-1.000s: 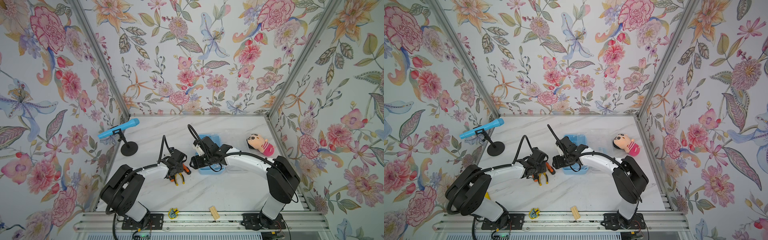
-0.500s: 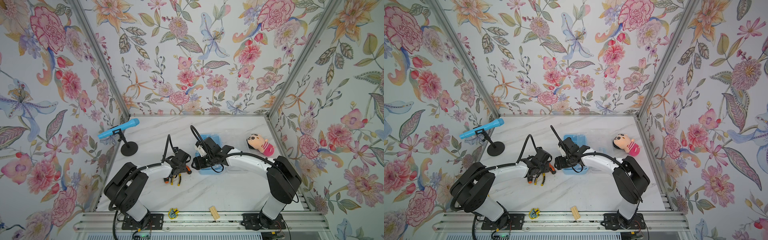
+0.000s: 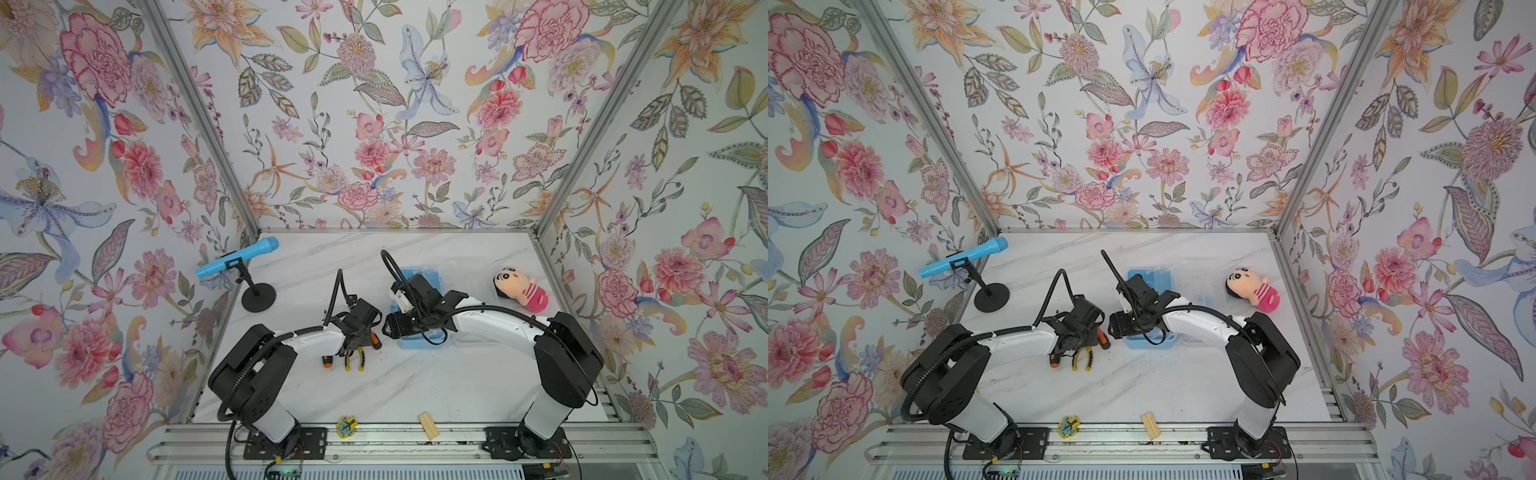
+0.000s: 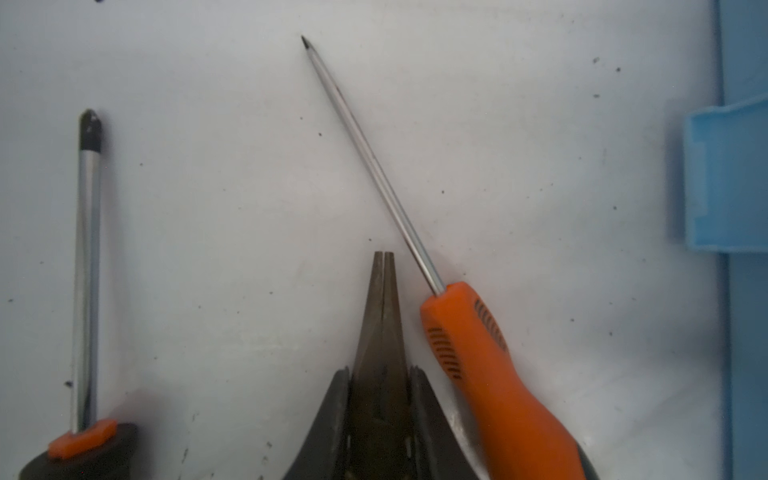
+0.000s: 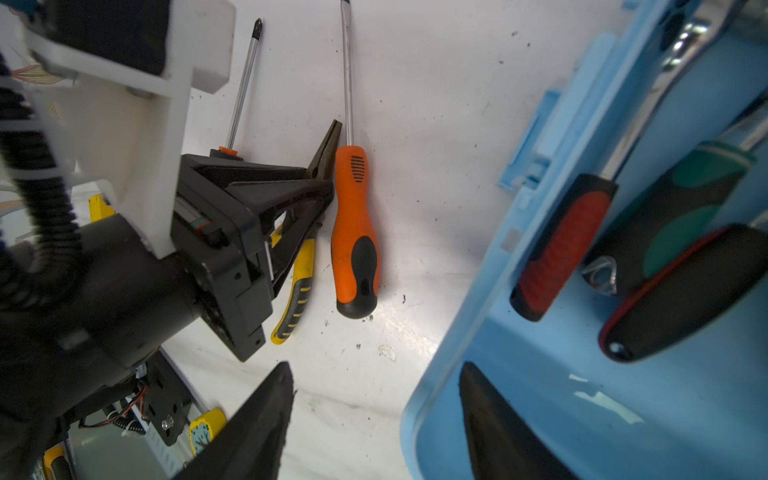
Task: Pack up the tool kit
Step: 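Carry the pliers into the blue box and release with left gripper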
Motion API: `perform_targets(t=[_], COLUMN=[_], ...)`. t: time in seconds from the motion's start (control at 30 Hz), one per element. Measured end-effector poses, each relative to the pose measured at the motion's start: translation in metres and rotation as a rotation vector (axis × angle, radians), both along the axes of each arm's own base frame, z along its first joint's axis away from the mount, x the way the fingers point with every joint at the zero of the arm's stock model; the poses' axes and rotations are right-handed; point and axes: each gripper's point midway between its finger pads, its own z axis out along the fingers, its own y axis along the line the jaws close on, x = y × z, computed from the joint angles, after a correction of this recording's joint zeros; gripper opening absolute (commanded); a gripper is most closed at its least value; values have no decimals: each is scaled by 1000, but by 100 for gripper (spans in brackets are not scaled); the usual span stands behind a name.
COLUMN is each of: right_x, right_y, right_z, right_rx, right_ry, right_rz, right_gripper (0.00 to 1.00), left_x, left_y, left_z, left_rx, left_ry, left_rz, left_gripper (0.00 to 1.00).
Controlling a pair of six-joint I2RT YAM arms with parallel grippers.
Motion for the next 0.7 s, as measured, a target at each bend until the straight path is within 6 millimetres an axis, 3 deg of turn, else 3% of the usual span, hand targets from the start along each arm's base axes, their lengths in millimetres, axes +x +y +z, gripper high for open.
perform_targets(t=[0.07,0.27,0.37,0.43,0.53,0.7], right_x=[1,4,5,6,9,18], right_y=[-1,-3,-3,-3,-4,-22], right_z=[0,1,2,4,16,53], right_rx=[0,12,23,37,66,143], right_ry=[0,14,23,27,18,-35], right_rz=[-3,-11,-14,-18,-34,-101], right_gripper=[65,65,65,64,64,64], left_x=[2,1,1,5,22,49], left_y=[-1,0,4,1,-14,-54], left_z=[0,3,15,35,81,161], left_rx=[-1,15,32,22,-49,-206], left_ry=[-3,13,26,5,-78,-224], left_rz=[-2,-5,-10,-20,-32,-76], left_gripper=[0,0,0,0,0,0])
